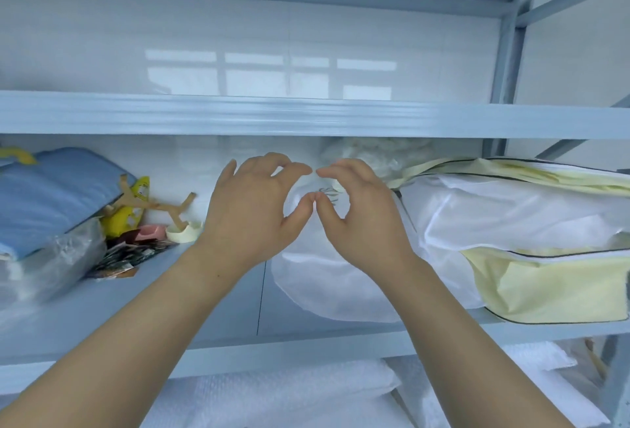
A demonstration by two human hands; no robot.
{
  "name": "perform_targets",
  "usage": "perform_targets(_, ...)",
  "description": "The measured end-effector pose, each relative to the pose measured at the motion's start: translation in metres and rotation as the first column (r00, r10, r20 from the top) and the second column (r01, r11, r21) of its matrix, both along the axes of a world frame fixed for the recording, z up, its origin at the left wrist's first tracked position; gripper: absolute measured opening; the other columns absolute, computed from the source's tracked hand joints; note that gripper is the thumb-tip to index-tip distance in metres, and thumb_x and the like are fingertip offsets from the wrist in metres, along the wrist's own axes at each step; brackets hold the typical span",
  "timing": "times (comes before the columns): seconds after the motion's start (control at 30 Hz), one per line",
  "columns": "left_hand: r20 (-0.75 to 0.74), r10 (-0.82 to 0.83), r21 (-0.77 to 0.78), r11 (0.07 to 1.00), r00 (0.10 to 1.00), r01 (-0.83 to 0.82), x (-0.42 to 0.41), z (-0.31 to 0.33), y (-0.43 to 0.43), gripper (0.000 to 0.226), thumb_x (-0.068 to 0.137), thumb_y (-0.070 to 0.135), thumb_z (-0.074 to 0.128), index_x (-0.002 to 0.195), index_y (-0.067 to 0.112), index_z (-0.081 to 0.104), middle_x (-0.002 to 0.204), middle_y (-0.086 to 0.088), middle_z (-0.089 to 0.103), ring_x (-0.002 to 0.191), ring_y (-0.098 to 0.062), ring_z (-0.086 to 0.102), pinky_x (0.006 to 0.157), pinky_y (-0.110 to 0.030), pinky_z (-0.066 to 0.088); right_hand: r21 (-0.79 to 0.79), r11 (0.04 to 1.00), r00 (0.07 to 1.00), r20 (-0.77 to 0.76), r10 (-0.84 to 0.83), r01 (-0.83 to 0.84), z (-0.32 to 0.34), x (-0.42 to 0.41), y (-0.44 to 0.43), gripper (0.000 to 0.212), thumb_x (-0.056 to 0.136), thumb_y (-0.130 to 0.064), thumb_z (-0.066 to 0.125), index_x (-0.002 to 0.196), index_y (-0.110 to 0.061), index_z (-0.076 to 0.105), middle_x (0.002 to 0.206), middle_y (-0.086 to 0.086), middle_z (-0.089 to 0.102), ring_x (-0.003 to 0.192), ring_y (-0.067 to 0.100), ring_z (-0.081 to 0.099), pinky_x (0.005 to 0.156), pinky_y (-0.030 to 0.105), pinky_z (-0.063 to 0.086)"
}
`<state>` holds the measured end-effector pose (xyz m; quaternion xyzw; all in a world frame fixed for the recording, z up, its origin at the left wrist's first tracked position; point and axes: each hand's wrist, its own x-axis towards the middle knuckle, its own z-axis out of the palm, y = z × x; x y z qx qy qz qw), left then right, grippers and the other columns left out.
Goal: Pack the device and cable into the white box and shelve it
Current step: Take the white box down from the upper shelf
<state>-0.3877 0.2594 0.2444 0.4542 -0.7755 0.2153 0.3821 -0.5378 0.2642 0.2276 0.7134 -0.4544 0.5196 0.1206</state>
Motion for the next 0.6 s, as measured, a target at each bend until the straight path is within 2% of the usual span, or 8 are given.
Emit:
perform_targets(0.13,0.014,0.006,-0.028,1.0,1.0,-0.005,0.05,0.01,-0.021,0.043,0.087,0.048,0.04,0.121,0.028,0.056,0.121,0.002,0.057,0.097,-0.026,0.059,0.097,-0.049,0.037,-0.032,0.999,1.0,0.007,-0.005,0.005,0.01,0.045,-0.02,0.027,0.087,-0.022,0.058,0.114,-0.016,0.061,0.118,-0.001,0.054,0.104,0.012,0.054,0.082,0.01,0.032)
perform_targets(0.27,0.03,-0.01,-0.074,0.997,0.999,0.013,0.108,0.024,-0.047,0.04,0.086,0.044,0.05,0.122,0.027,0.055,0.122,0.001,0.056,0.106,-0.025,0.056,0.101,-0.051,0.035,-0.059,0.998,1.0,0.001,-0.027,0.027,0.022,0.101,-0.042,0.029,0.088,-0.023,0.057,0.115,-0.015,0.06,0.119,0.0,0.054,0.106,0.012,0.054,0.083,0.014,0.036)
perform_targets(0.6,0.087,-0.014,-0.113,0.993,0.996,0.024,0.248,0.064,-0.104,0.043,0.084,0.048,0.044,0.122,0.029,0.054,0.121,0.003,0.056,0.109,-0.023,0.054,0.101,-0.051,0.035,-0.119,0.991,0.997,0.062,-0.055,0.062,0.058,0.245,-0.095,0.029,0.088,-0.022,0.056,0.116,-0.016,0.059,0.121,0.0,0.054,0.11,0.013,0.052,0.087,0.013,0.034)
